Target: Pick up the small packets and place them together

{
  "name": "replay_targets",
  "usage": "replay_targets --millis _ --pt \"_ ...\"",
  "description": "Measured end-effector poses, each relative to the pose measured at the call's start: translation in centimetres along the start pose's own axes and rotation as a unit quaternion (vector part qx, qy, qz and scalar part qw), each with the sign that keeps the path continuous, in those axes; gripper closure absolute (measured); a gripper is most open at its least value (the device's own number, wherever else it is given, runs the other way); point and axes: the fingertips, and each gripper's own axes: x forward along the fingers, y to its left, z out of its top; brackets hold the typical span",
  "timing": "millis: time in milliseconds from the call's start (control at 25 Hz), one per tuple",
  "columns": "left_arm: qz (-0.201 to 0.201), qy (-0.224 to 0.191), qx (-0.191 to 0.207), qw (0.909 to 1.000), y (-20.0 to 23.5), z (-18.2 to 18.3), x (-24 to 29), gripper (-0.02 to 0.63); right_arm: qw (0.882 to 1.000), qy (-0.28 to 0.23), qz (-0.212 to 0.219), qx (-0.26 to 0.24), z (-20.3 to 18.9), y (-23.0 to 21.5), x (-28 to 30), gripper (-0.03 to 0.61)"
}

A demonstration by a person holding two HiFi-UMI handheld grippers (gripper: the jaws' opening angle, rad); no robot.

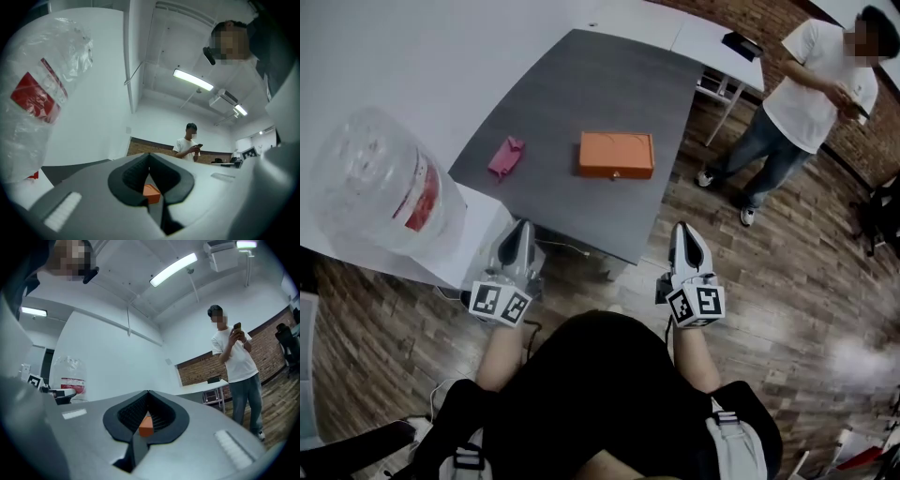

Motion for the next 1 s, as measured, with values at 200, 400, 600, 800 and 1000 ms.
replay_targets --millis 200,400,600,800,1000 --pt "0.014 0.007 0.001 0.9999 -0.6 -1.1 3.2 0.614 1.000 0.013 0.011 -0.001 0.1 -3.2 2.4 0.577" --pt "0.014 0.026 0.004 0.9996 -0.7 -2.2 5.3 0.614 0.999 0.037 0.007 0.017 -1.4 -5.1 4.0 0.577" --pt "0.012 0.041 -0.007 0.9991 0.8 -3.6 6.8 0.614 0.998 0.060 0.017 0.009 -2.6 -4.6 6.6 0.577" --pt "-0.005 0.060 0.000 0.9982 2.8 -5.5 9.5 0.614 0.996 0.082 0.015 -0.014 -4.2 -3.9 9.6 0.577" --pt "-0.030 0.080 0.006 0.9964 4.4 -6.9 12.8 0.614 0.993 0.116 0.012 -0.027 -6.9 -3.3 12.9 0.577"
